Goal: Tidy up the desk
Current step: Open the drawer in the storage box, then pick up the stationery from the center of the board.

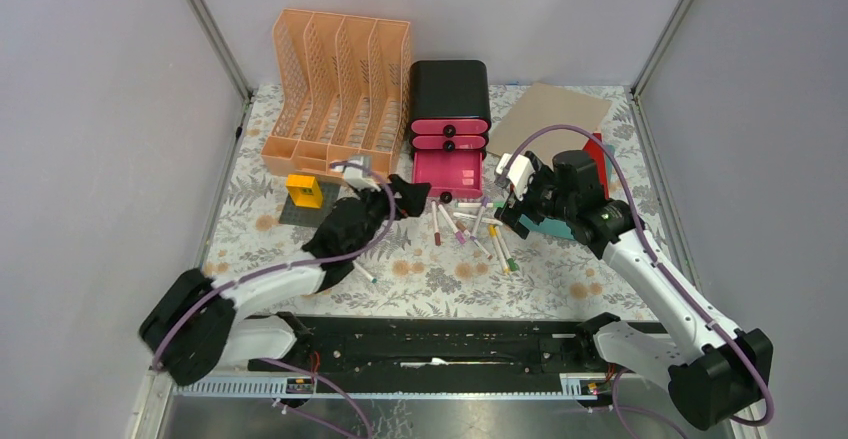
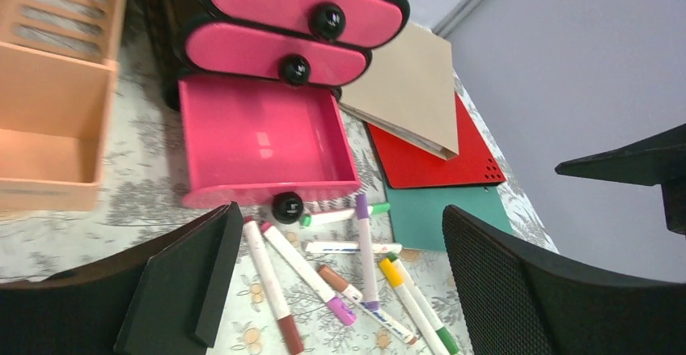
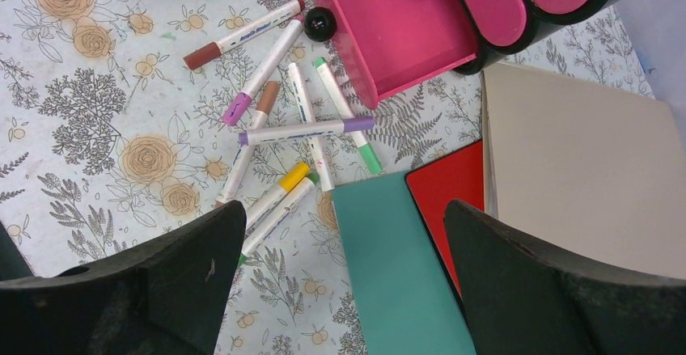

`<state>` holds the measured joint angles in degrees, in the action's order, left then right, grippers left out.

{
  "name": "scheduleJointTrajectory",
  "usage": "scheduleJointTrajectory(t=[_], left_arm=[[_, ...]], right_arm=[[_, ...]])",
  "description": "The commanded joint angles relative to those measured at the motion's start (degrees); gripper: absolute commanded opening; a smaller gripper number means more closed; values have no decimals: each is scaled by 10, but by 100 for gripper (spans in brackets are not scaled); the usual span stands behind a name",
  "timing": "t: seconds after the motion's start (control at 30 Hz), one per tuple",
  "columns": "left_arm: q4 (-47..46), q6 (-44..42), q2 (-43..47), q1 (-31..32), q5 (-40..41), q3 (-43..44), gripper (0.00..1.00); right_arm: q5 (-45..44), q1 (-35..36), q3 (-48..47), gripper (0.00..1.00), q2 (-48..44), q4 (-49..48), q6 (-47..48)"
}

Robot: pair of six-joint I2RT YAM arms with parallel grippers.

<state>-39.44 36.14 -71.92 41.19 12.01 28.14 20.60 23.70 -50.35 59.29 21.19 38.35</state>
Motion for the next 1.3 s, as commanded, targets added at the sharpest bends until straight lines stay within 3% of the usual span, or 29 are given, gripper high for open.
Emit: scheduleJointTrajectory(t=[0.0,0.27,0.5,0.9,1.27], left_arm=[[50,-69,106,0,71,-50,99],[170,-31,303,-6,164,-135,99],[226,23,380,-10,129,-169,99],[371,115,367,-9,39,-128,99],[579,254,258,-10,105,-38,99]], right_arm=[[12,-2,1,100,5,-6,7],[13,-4,4,100,14,-6,10],[13,-5,5,100,21,-6,11],[14,-9,6,100,28,-6,13],[17,-9,6,100,22,-6,13]])
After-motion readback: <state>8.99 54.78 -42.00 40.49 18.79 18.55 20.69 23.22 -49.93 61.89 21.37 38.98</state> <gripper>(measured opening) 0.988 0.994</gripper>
